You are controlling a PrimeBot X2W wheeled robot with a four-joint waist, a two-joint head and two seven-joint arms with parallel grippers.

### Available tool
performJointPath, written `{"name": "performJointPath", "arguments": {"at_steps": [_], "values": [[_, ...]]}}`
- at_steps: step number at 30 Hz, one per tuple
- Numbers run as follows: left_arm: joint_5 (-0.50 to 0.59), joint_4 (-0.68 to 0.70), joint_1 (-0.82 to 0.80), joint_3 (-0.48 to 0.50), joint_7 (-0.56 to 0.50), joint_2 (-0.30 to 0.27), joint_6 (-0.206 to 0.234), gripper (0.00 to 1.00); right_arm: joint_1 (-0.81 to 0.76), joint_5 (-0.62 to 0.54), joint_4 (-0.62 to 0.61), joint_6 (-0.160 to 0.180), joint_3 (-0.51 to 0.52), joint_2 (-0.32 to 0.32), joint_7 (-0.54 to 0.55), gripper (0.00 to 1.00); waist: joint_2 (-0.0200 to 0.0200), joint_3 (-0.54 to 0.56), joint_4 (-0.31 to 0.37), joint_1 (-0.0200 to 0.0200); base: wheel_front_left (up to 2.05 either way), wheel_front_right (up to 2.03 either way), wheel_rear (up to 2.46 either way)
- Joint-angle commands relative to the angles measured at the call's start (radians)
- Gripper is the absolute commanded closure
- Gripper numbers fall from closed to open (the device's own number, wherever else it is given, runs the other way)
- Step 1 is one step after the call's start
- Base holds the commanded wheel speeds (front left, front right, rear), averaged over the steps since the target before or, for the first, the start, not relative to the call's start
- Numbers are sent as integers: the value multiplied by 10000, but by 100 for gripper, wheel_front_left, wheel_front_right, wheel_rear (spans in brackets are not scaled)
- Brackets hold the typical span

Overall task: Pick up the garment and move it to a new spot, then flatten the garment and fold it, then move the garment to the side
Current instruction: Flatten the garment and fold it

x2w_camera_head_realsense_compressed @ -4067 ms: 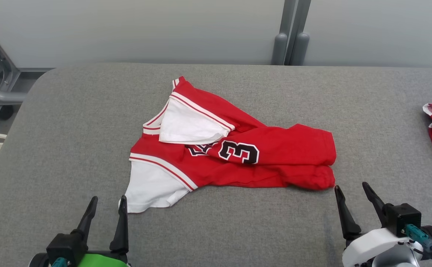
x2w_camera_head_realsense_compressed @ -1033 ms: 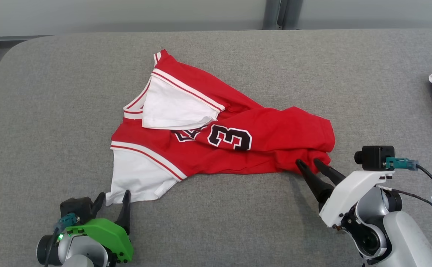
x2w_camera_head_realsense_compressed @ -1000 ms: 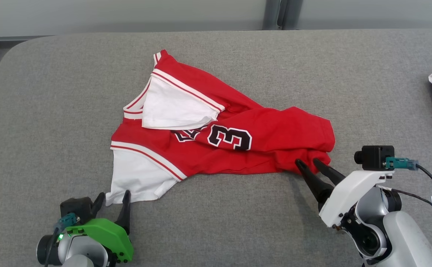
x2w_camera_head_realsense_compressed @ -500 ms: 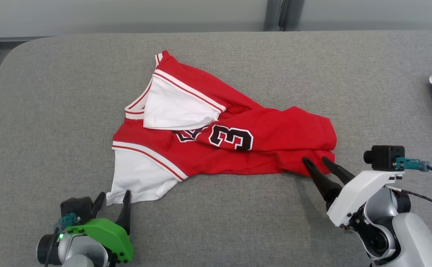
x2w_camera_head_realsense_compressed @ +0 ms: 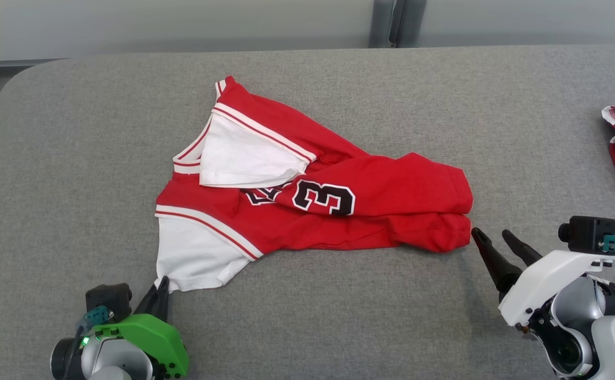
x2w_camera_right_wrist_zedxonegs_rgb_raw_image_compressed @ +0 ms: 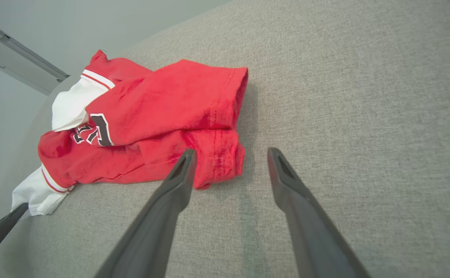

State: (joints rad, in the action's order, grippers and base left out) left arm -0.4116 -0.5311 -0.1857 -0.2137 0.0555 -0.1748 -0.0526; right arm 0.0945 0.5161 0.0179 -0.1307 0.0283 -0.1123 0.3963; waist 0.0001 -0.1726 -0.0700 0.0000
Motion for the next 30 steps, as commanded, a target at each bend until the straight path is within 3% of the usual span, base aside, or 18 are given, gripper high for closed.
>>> {"name": "performJointPath", "arguments": {"at_steps": [1, 3, 8, 18, 30], "values": [[-41, 49, 184, 23, 54, -107, 80, 95, -117, -136, -62, 1, 118, 15, 57, 7, -1, 11, -5, 0, 0, 0, 0], [-81, 120, 226, 50, 55, -151, 113, 100, -136, -206, -83, 1, 237, 37, 124, 7, -1, 22, -13, 0, 0, 0, 0], [-114, 263, 389, 49, 40, -228, 134, 100, 93, -332, 89, 1, 282, 129, 256, 12, -1, 20, -33, 0, 0, 0, 0], [-154, 437, 266, -109, -78, -233, 143, 100, 1006, -42, 1063, 1, -89, 138, 405, 39, -1, -188, -112, 0, 0, 0, 0], [-255, 431, 158, -178, -23, -292, 192, 100, 1135, 114, 1554, 1, -60, 204, 457, 53, -1, -331, -111, 0, 0, 0, 0]]}}
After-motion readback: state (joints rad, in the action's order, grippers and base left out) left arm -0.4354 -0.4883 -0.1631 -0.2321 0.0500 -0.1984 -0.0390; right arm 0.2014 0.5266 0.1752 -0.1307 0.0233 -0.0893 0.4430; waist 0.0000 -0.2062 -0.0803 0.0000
